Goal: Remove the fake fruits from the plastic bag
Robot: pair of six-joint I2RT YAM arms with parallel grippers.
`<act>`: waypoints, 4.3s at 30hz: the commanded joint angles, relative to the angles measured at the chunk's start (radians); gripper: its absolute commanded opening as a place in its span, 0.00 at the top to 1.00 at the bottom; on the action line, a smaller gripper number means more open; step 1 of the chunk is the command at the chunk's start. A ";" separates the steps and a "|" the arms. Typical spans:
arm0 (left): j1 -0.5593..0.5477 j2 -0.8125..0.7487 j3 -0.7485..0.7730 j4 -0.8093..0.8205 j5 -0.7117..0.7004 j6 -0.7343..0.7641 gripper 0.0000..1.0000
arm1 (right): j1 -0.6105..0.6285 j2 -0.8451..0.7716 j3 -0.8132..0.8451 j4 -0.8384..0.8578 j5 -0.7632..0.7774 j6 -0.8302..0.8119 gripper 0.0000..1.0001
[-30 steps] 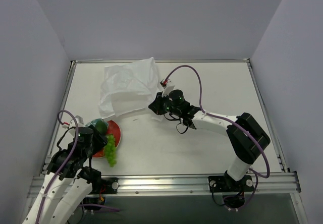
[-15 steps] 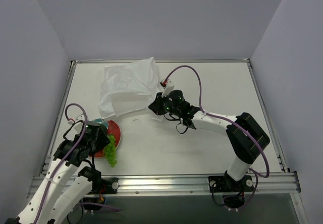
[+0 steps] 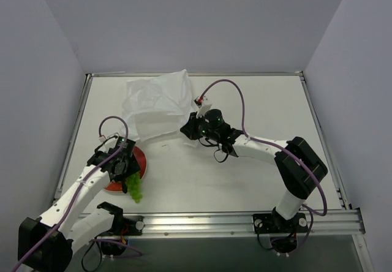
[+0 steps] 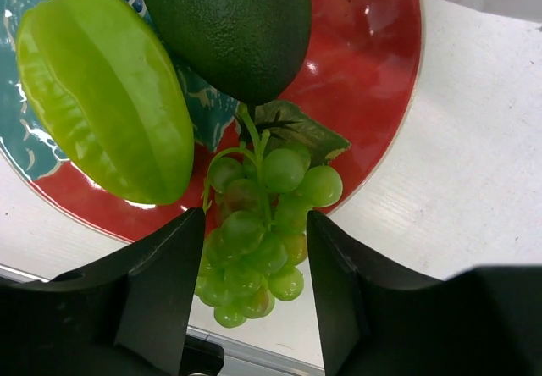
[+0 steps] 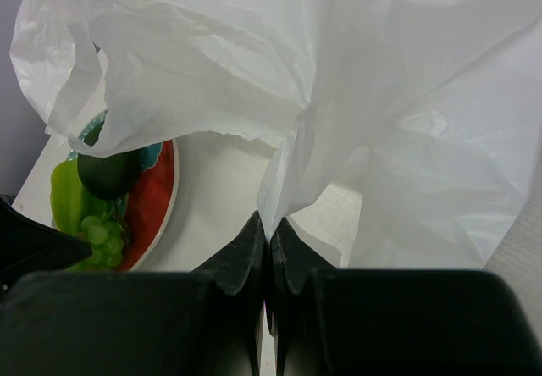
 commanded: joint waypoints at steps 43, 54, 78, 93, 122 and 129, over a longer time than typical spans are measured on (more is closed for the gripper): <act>-0.004 0.281 0.300 -0.004 -0.097 0.373 0.98 | -0.015 -0.058 -0.003 0.024 0.005 -0.006 1.00; -0.017 0.305 0.263 -0.064 -0.063 0.362 0.88 | -0.019 -0.074 -0.021 0.050 0.026 0.002 1.00; -0.020 0.025 0.277 0.110 0.127 0.391 0.29 | 0.004 -0.090 -0.059 0.084 0.060 0.031 0.91; -0.018 -0.299 0.468 0.189 0.090 0.476 0.07 | 0.020 -0.157 -0.091 0.019 0.109 0.002 0.64; 0.074 -0.666 0.198 0.293 -0.060 0.568 0.06 | 0.018 -0.971 -0.349 -0.169 0.883 -0.049 0.00; 0.085 -0.643 0.189 0.289 -0.082 0.554 0.06 | 0.021 -0.961 -0.245 -0.246 0.863 -0.091 0.00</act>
